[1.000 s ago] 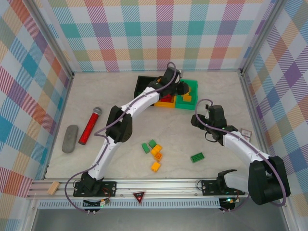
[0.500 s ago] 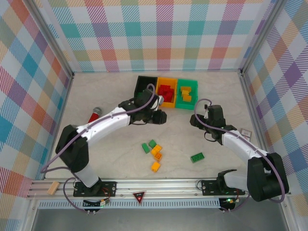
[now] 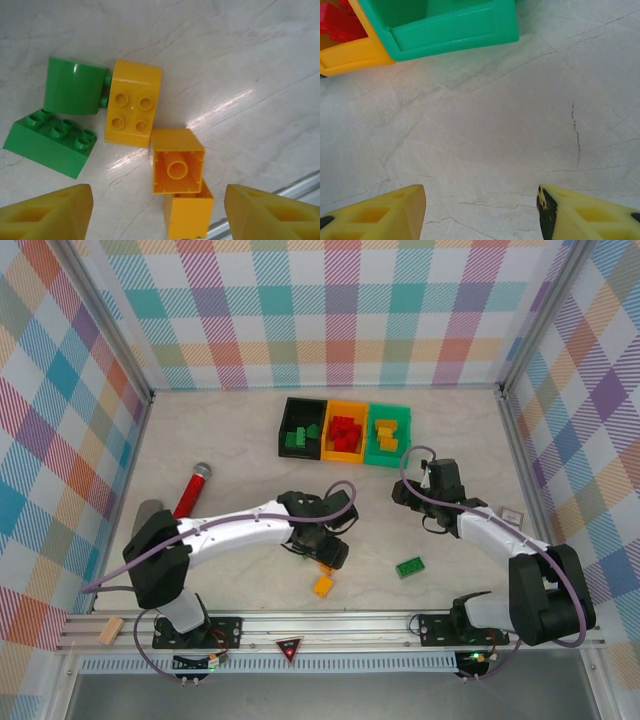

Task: Sort the legos into containers by color
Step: Pick up the lego from the middle-left of the table.

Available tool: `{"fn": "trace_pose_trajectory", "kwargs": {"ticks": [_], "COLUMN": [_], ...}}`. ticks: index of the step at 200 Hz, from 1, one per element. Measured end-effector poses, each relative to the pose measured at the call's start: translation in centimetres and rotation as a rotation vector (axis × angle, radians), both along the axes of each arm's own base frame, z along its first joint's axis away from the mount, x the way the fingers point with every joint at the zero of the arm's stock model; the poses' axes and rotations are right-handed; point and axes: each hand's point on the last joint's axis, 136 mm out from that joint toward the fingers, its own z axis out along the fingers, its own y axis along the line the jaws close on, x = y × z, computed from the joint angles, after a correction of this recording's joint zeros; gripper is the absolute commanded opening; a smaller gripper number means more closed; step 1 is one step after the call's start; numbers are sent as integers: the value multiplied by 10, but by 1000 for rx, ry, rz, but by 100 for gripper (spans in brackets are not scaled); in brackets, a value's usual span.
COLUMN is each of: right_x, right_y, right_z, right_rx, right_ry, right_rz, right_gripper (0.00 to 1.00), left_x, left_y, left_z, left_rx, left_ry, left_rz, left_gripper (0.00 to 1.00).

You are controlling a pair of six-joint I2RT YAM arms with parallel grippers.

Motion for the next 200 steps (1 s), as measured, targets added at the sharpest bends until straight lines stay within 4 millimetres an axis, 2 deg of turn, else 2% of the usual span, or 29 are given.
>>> {"fn": "trace_pose_trajectory", "kwargs": {"ticks": [28, 40, 62, 105, 110, 125, 137, 156, 200], "right_x": [0, 0, 0, 0, 0, 0, 0, 0, 0], "right_y": [1, 1, 1, 1, 1, 1, 1, 1, 1], "right_z": [1, 1, 1, 1, 1, 1, 1, 1, 1], "right_rx": [3, 3, 3, 5, 6, 6, 6, 6, 6], "right_ry": [-2, -2, -3, -4, -4, -4, -4, -4, -4], "right_rz": [2, 2, 2, 4, 5, 5, 5, 5, 5], "right_gripper": [61, 61, 61, 61, 61, 61, 61, 61, 62], "left_x": [-4, -4, -3, -9, -9, -10, -9, -9, -4], "left_y": [5, -3, -12, -16, -16, -17, -17, -17, -19], "left_z": [-24, -24, -29, -48, -49, -49, -49, -49, -45], "left_rx": [99, 86, 80, 127, 131, 130, 130, 131, 129], "left_ry": [21, 22, 21, 44, 45, 43, 42, 41, 14], "left_rz": [-7, -8, -6, -30, -30, -29, -30, -32, -32], "left_gripper": [72, 71, 56, 55, 54, 43, 42, 34, 32]}}
